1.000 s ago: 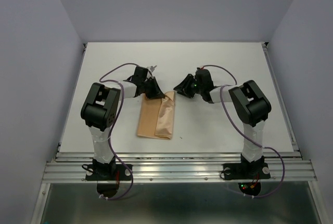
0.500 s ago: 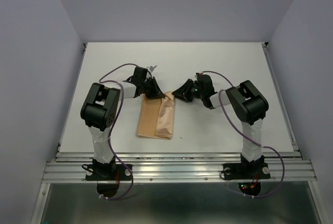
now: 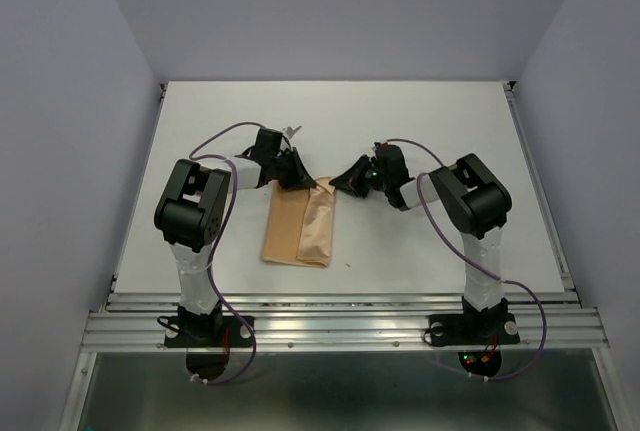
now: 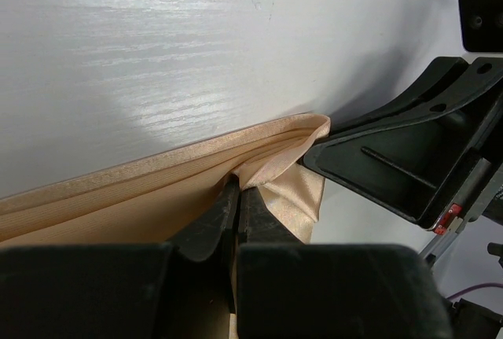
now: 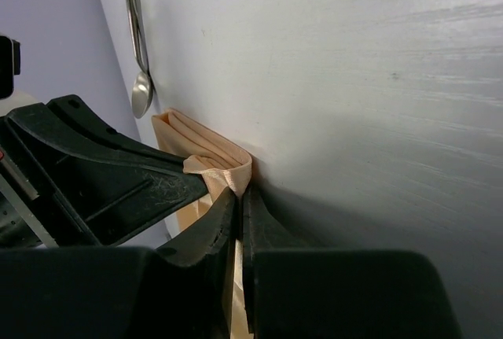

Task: Fold the napkin into a case and place the utensils inside
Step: Smooth out the 2/3-rectangle-folded napkin at the center of the board.

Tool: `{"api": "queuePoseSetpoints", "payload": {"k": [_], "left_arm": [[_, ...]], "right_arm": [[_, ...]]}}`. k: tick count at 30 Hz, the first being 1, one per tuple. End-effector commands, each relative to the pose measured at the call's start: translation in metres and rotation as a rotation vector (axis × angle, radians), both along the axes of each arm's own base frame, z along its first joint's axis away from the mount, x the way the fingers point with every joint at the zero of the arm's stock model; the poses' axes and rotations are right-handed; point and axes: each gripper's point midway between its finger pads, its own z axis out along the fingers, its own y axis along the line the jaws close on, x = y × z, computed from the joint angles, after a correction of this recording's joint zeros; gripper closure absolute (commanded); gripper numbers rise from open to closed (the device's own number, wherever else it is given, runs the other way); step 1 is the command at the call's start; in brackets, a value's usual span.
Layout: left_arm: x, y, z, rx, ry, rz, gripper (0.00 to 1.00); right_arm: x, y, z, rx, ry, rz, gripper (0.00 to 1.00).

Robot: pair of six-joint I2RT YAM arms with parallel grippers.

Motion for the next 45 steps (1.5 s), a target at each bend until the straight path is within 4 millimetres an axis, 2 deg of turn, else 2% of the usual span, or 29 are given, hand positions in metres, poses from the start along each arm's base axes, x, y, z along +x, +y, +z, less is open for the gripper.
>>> {"api": "queuePoseSetpoints", "payload": {"k": [1,6,7,8,13,19,22,25,28,29,31,32,33,34,36,37,39,40,45], "left_arm": [[-0.004,0.012,-0.008,0.045,0.008,0.026,1.0],[-0.006,0.012,-0.002,0.046,0.017,0.033,0.98],[-0.005,0.012,0.0,0.046,0.014,0.034,0.93],[-0.004,0.014,0.003,0.055,0.009,0.043,0.83],[-0.003,0.019,0.017,0.072,-0.016,0.057,0.6],[-0.004,0.024,0.028,0.092,-0.032,0.067,0.43],[-0.006,0.026,0.027,0.1,-0.033,0.074,0.42],[-0.007,0.033,0.024,0.117,-0.026,0.104,0.46],[-0.009,0.041,0.017,0.142,-0.014,0.131,0.61],[-0.011,0.043,0.011,0.151,-0.002,0.137,0.75],[-0.016,0.048,0.0,0.179,0.041,0.145,0.9],[-0.018,0.048,-0.007,0.188,0.062,0.143,1.0],[-0.018,0.048,-0.011,0.191,0.069,0.142,1.0],[-0.019,0.049,-0.014,0.194,0.077,0.143,1.0],[-0.02,0.05,-0.022,0.205,0.095,0.149,1.0],[-0.02,0.051,-0.024,0.209,0.1,0.153,1.0],[-0.022,0.052,-0.028,0.212,0.11,0.154,1.0],[-0.022,0.052,-0.029,0.214,0.114,0.156,1.0],[-0.022,0.052,-0.029,0.215,0.112,0.153,1.0]], "right_arm": [[-0.001,0.002,-0.017,-0.07,0.026,-0.009,0.96],[0.004,0.001,-0.011,-0.084,0.007,-0.014,0.99],[0.005,0.002,-0.009,-0.087,0.001,-0.013,0.99],[0.005,0.0,-0.009,-0.099,-0.003,-0.013,0.99],[0.006,-0.004,-0.009,-0.139,-0.019,-0.013,0.99],[0.007,-0.006,-0.011,-0.178,-0.03,0.0,0.99],[0.008,-0.008,-0.009,-0.195,-0.04,0.002,0.99],[0.01,-0.011,-0.007,-0.22,-0.052,0.0,0.99],[0.011,-0.012,-0.005,-0.238,-0.062,0.001,0.99],[0.011,-0.013,-0.004,-0.243,-0.065,0.001,0.99],[0.013,-0.013,-0.001,-0.246,-0.075,0.002,0.98],[0.012,-0.014,-0.003,-0.261,-0.074,0.008,0.91],[0.013,-0.013,-0.001,-0.266,-0.081,0.016,0.91],[0.013,-0.013,-0.002,-0.276,-0.081,0.026,0.79],[0.01,-0.006,0.0,-0.318,-0.097,0.068,0.72],[0.011,-0.013,-0.003,-0.376,-0.1,0.07,0.65],[0.009,-0.009,0.002,-0.435,-0.131,0.082,0.6],[0.012,-0.013,0.01,-0.461,-0.149,0.071,0.57],[0.013,-0.026,0.023,-0.605,-0.209,0.044,0.55]]}}
